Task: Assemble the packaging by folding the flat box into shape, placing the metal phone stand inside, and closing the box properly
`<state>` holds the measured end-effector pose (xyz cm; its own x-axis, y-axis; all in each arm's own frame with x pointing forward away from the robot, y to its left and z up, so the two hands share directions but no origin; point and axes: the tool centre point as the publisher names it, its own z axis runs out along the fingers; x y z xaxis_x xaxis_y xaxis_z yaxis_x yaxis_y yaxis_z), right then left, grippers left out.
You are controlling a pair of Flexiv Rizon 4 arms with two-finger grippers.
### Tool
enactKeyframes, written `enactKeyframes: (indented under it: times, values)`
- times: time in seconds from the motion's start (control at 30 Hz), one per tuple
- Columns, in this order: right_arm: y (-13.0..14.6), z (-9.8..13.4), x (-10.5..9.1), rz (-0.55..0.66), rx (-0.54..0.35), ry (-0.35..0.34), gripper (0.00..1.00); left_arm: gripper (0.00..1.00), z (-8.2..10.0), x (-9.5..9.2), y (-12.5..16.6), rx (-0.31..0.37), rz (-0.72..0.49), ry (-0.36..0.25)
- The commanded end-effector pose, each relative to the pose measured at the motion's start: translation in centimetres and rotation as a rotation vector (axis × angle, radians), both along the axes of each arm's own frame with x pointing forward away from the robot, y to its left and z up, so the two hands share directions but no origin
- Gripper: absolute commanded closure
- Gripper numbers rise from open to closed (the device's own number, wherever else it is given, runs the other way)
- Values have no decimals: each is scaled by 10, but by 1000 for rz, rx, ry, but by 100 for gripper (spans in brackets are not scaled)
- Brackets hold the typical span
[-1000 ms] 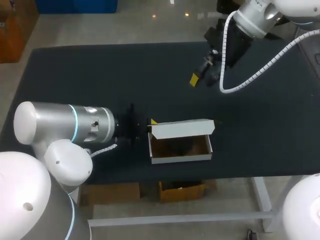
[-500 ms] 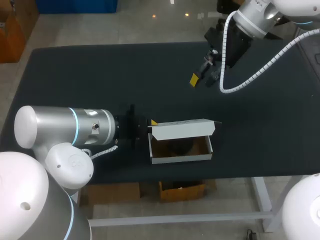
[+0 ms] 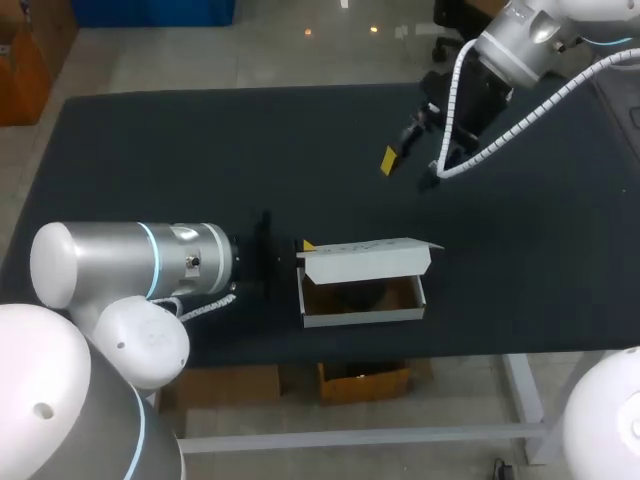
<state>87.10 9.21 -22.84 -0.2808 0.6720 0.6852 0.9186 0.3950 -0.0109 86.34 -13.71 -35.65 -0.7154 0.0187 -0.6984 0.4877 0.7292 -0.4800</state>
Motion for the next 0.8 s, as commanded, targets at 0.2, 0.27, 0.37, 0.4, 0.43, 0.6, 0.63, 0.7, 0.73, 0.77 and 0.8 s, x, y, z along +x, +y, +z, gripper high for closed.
enactKeyframes:
  times: [0.2,0.27,0.37,0.4,0.43,0.6,0.63,0.7,0.73,0.77,0.8]
  values:
    - [-10,-12,2,-146,-67,145,0,100,-14,1,-5,-8,0,-33]
    - [-10,-11,-1,-173,-103,138,0,100,-15,2,-5,-8,0,-37]
    - [-9,-10,-5,-177,-122,113,0,100,-16,2,-5,-7,3,-39]
    - [-9,-9,-5,-187,-128,105,0,100,-16,2,-5,-8,6,-42]
    - [-10,-8,-5,-186,-128,103,0,100,-16,2,-5,-8,8,-43]
    - [-11,-6,-6,-203,-123,100,0,100,-16,0,-4,-1,13,-60]
    - [-11,-6,-6,-203,-123,100,0,100,-16,0,-4,2,14,-66]
    - [-11,-6,-6,-203,-123,100,0,100,-16,-1,-4,17,16,-82]
    - [-11,-6,-6,-203,-123,100,0,100,-16,-2,-4,27,18,-89]
    - [-11,-6,-6,-203,-123,100,0,100,-16,-2,-4,27,18,-89]
    - [-11,-6,-6,-203,-123,100,0,100,-16,-2,-4,27,18,-89]
